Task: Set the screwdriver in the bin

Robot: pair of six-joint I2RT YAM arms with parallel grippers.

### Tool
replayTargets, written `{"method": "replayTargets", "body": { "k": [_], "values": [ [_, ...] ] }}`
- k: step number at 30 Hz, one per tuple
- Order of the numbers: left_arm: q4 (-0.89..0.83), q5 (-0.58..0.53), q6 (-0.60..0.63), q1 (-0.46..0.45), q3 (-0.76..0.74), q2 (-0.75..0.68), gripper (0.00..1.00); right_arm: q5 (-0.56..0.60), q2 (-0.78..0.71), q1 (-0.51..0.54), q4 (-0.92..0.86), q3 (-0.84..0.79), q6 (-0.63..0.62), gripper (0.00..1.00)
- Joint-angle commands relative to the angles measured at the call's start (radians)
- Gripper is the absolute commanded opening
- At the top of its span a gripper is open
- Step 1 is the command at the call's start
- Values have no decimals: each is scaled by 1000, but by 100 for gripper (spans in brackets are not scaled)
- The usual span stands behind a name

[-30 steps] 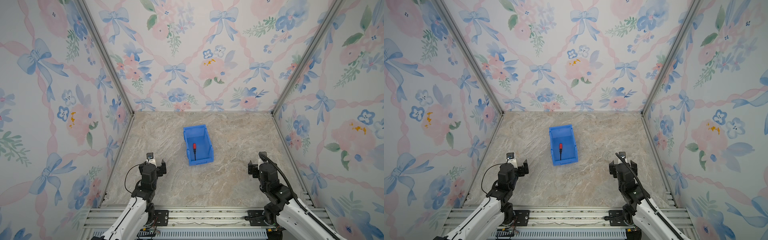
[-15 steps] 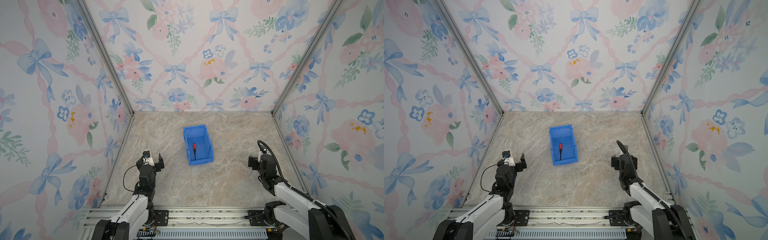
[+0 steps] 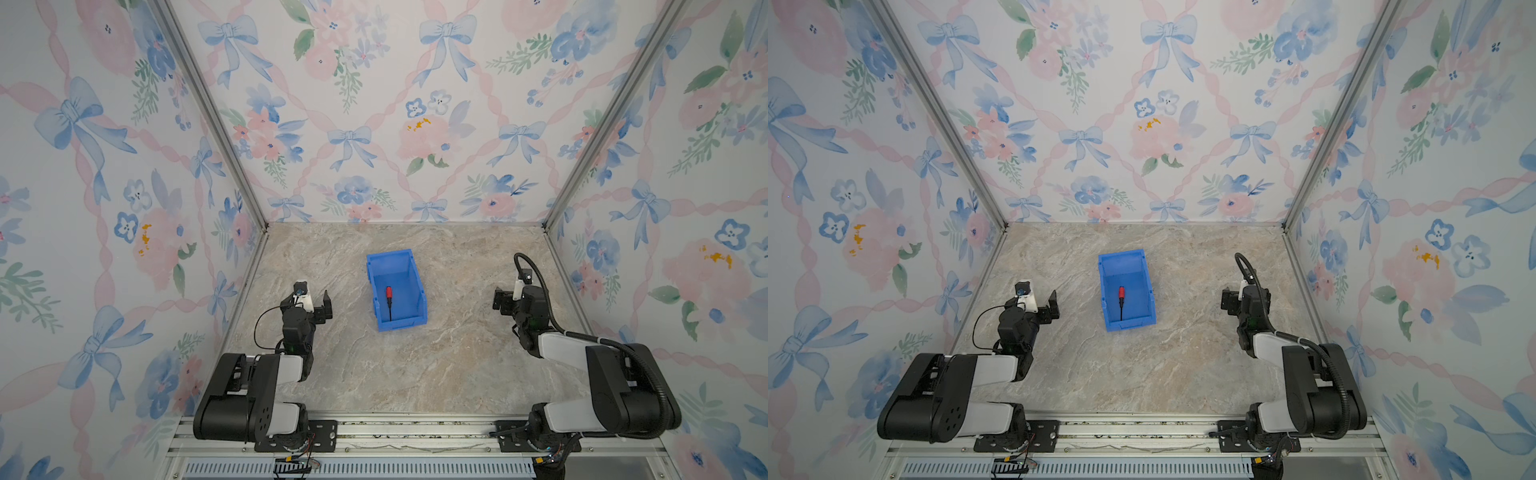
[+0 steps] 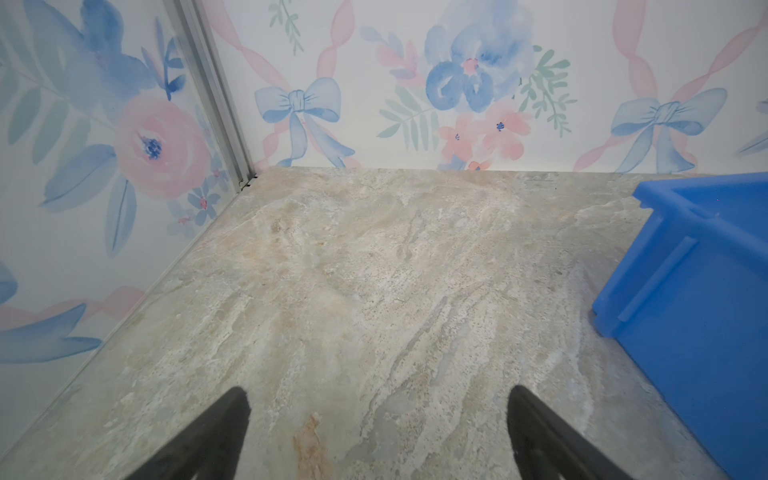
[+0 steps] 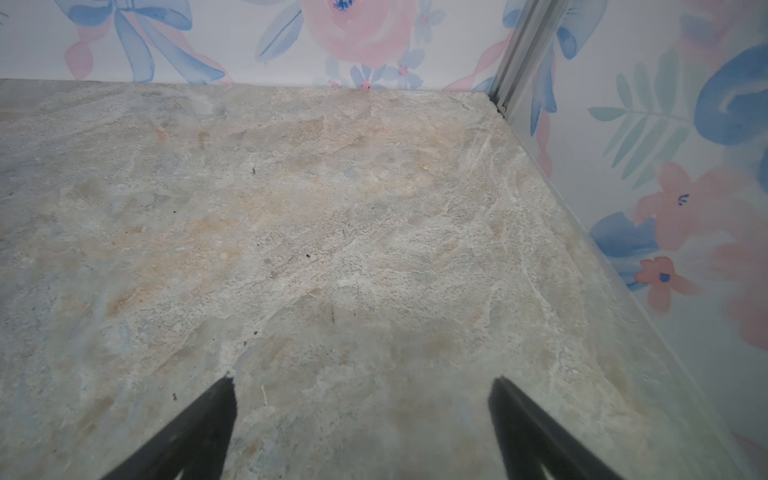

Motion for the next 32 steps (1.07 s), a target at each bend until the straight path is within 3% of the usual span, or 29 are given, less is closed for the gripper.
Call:
{"method": "replayTargets", "body": {
  "k": [1, 7, 14, 32],
  "values": [
    [68, 36, 34, 8, 23, 66, 98, -56, 45, -19, 104, 12, 13, 97],
    [127, 60, 31, 20, 30, 139, 97, -121, 81, -29, 238, -44, 3, 97],
    [127, 59, 30, 23, 31, 141, 98, -61, 81, -2, 228, -40, -12, 97],
    [127, 50, 30, 18, 32, 141, 98, -65, 79, -4, 229, -42, -11, 97]
  ]
}}
